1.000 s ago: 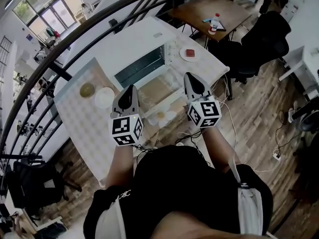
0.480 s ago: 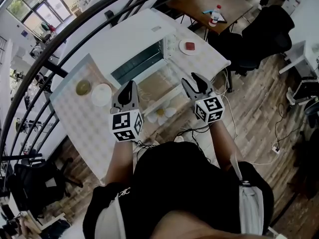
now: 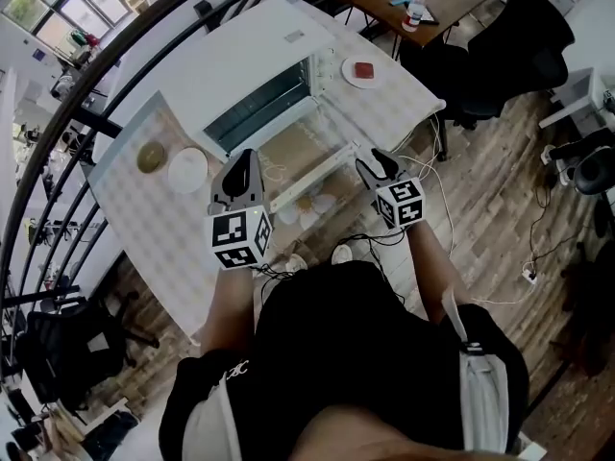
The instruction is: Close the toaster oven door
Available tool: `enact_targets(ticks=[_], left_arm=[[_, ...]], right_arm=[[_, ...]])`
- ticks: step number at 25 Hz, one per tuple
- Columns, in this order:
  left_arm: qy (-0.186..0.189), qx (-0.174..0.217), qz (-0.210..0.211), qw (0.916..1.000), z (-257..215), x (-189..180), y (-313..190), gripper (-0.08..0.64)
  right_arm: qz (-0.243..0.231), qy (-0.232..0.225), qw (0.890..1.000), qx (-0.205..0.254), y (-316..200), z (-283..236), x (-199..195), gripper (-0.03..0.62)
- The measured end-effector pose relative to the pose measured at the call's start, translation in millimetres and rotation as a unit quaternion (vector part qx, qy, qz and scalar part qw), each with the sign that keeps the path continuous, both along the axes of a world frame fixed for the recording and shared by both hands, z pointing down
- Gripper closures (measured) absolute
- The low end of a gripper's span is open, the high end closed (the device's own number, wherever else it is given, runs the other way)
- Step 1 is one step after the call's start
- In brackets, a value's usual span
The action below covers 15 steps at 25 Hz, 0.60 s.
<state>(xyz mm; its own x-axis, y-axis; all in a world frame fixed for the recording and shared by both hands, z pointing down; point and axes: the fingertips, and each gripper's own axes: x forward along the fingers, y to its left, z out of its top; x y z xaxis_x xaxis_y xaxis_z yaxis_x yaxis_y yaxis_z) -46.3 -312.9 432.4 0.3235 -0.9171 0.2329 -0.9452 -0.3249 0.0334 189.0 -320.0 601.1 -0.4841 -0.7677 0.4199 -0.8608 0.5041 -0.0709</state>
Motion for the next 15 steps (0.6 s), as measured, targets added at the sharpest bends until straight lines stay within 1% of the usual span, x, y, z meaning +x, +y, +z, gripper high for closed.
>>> enact_targets(ticks=[2,4,8,15], left_arm=[[-0.002,-0.002,-0.004,1.0,1.3,-0.9,1.6,0.543],[-0.006,-0.003,-0.009,0.9999,2.0,-3.5,3.2,0.543],[-0.015,-0.004,-0.025,0.9996,1.3,-12.4,6.9,0.543],[-0.032,0.007,-0.052,0.9981,-8.2,-26.2,14.7,0.543]], right_arm=[[-0.013,0.021,1.0,-0.019,3.9,23.4,0.5,0.414],[-0.021,0.032,0.999,-0.037,5.3,43.6,-0.3,0.414],[-0.024,0.031,0.997,-0.073,0.4,78.0,-3.5,0.414],[-0.003,0.012,0.992,-0.123,-28.6,116.0,-5.9,0.422]])
